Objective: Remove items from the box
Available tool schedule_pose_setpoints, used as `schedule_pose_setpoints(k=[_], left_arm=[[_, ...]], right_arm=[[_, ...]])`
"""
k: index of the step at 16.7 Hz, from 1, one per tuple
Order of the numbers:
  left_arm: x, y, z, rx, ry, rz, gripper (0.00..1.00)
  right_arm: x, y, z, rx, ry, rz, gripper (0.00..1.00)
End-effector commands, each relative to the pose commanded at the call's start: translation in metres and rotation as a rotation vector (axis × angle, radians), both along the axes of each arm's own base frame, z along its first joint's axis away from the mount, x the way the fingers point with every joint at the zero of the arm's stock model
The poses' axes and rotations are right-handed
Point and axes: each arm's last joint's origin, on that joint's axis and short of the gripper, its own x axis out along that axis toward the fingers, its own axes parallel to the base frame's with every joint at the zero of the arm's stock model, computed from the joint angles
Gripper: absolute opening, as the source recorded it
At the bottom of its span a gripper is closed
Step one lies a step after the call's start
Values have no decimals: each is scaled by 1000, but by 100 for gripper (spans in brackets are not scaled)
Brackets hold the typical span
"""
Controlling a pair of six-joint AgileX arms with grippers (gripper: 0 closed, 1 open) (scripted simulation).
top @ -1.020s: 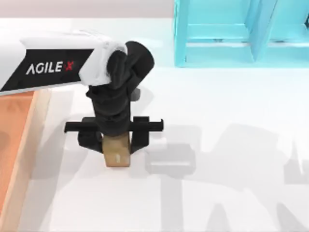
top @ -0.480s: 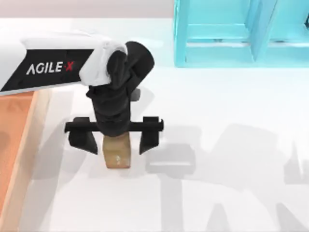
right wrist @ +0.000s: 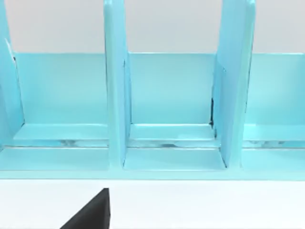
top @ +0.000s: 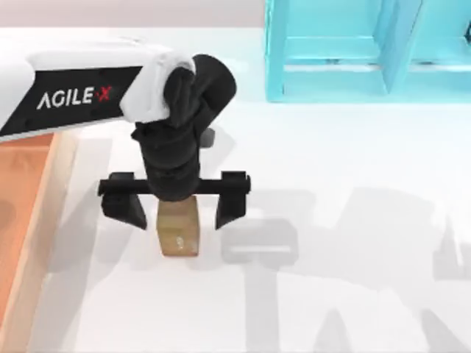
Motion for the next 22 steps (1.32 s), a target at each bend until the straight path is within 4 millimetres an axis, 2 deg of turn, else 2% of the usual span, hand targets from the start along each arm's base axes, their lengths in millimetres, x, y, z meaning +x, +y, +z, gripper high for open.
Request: schedule_pose_setpoints(k=[5, 7, 12, 14, 17, 19, 22], left_arm=[[-1, 1, 52, 10, 15, -1, 100], [-2, 2, 67, 3, 5, 0, 100], [-1, 3, 67, 4, 7, 2, 100], [6, 13, 68, 6, 10, 2, 100], [28, 54, 75, 9, 16, -1, 100], [44, 101, 81, 9, 18, -5, 100], [55, 186, 93, 7, 18, -14, 100]], right_arm=[[0, 0, 0, 0, 0, 0, 100], [0, 0, 0, 0, 0, 0, 100], [0, 0, 0, 0, 0, 0, 100], [0, 0, 0, 0, 0, 0, 100], [0, 0, 0, 0, 0, 0, 100], [0, 0, 0, 0, 0, 0, 100], [0, 0, 0, 0, 0, 0, 100]])
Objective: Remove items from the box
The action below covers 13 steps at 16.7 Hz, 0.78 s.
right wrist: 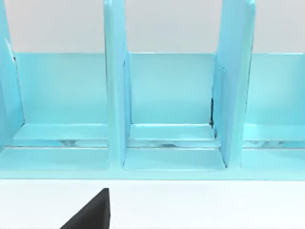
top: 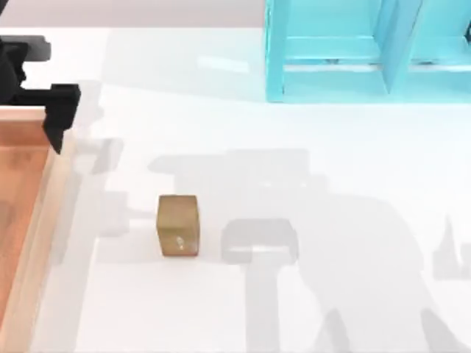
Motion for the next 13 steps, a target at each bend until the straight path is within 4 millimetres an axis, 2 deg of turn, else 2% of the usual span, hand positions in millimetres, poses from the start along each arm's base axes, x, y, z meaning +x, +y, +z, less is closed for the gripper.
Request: schedule_pose_setpoints(k=[1, 3, 5, 9, 13], left_arm=[[-1, 24, 4, 0, -1, -1, 100], [-5, 61, 11, 0, -6, -2, 100], [-10, 81, 16, 1, -11, -3, 100], [-12, 87, 17, 1, -13, -3, 100], [-12, 88, 8, 1, -11, -4, 100]], right_arm=[[0, 0, 0, 0, 0, 0, 100], [0, 0, 0, 0, 0, 0, 100], [0, 0, 0, 0, 0, 0, 100], [0, 0, 0, 0, 0, 0, 100], [0, 0, 0, 0, 0, 0, 100]])
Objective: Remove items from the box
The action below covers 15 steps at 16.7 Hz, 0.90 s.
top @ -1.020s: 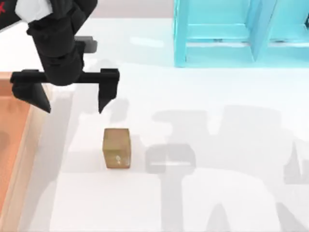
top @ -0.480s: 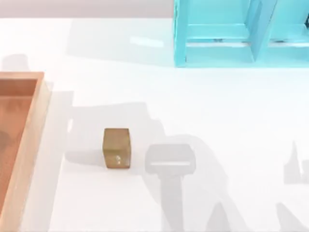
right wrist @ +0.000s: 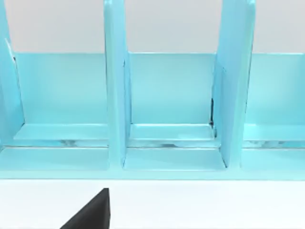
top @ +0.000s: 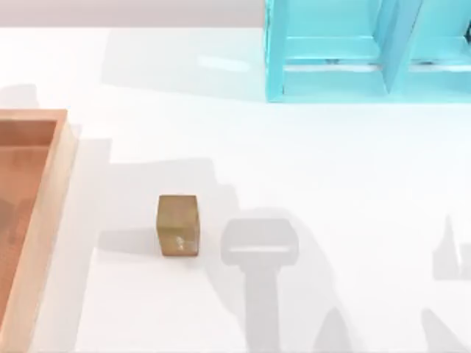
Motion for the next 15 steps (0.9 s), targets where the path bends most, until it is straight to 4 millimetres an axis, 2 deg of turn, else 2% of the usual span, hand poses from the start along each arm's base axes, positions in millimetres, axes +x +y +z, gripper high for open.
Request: schedule_pose_setpoints(k=[4, 10, 12, 15], left_arm=[[-1, 3, -28, 0, 0, 1, 100], [1, 0, -84, 0, -3, 1, 100], [0, 0, -91, 0, -2, 1, 100], [0, 0, -91, 0, -2, 1, 100]], right_arm=[[0, 0, 0, 0, 0, 0, 100], [0, 0, 0, 0, 0, 0, 100], [0, 0, 0, 0, 0, 0, 100], [0, 0, 0, 0, 0, 0, 100]])
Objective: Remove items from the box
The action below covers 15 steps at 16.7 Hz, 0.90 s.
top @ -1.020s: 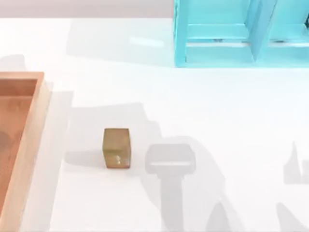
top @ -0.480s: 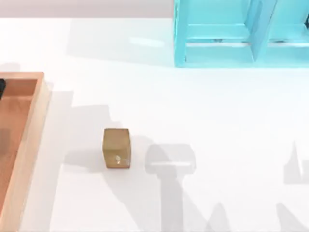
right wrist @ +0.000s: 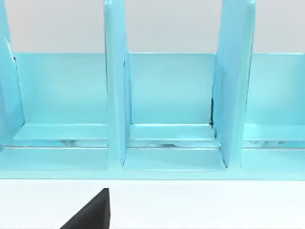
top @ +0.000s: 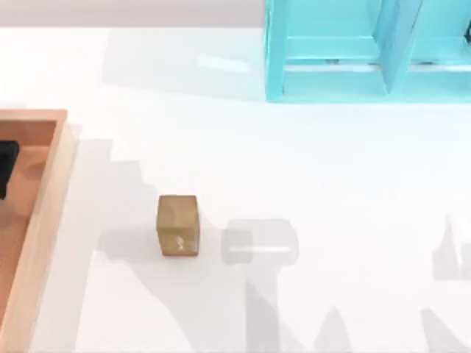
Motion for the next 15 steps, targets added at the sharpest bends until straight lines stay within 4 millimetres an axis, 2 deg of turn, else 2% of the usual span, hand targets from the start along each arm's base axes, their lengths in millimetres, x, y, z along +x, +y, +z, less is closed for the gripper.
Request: schedule_pose_setpoints(k=[13, 15], left_arm=[[0, 0, 0, 0, 0, 0, 2], [0, 0, 0, 0, 0, 0, 0]], right_arm=[[0, 0, 0, 0, 0, 0, 100], [0, 0, 0, 0, 0, 0, 100]])
